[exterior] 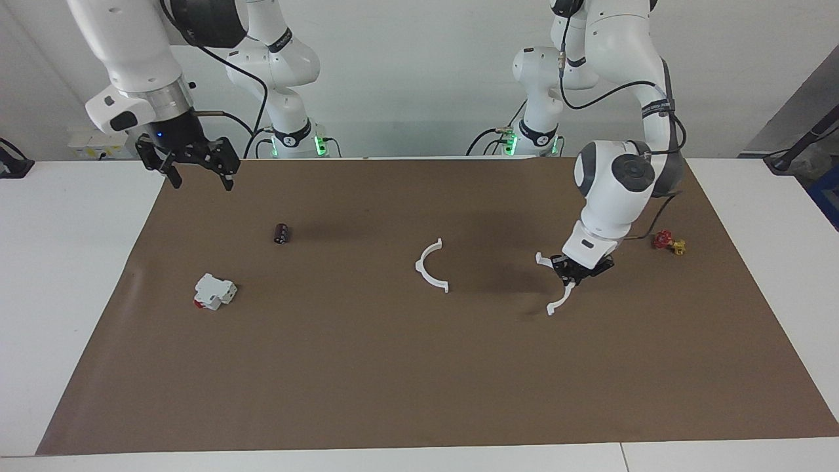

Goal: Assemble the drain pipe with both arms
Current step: 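Carry the held clamp half with the left gripper toward the placed half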

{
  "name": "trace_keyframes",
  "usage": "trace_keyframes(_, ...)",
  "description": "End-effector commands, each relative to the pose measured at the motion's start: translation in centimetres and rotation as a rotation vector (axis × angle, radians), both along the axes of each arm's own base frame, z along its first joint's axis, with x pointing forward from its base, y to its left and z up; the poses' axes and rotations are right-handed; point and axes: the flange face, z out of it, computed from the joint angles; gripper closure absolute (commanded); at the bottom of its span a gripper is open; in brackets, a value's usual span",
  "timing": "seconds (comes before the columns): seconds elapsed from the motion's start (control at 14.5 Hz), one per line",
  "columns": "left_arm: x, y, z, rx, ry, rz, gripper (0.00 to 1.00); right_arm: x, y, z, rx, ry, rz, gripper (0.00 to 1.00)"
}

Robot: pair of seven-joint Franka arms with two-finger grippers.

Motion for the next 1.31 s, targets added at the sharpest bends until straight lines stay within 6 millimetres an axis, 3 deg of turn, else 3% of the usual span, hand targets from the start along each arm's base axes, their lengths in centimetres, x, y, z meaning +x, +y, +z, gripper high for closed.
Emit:
trace_keyframes(0.0,-1.5,-3.8,-0.8,0.041,0.005,0.031,1.0,-0.2,-0.3,2.2,-0.004,0.059,0.007,0.0)
trace_keyframes(0.21,-4.1,-8.4,-2.8,0.075,-0.024,0.045,1.0,-1.0,0.2,0.9,-0.003,0.089,0.018,0.0)
trace_keyframes(0.62,-7.7,-14.3,-4.5,0.064,-0.044,-0.01,1.0,-0.9,1.6,1.1,0.045,0.081,0.039,0.0)
trace_keyframes(1.24,-9.3,-16.6,-6.0,0.038,-0.07,-0.048,1.0,-1.0,0.9,1.0,0.047,0.085,0.025,0.0)
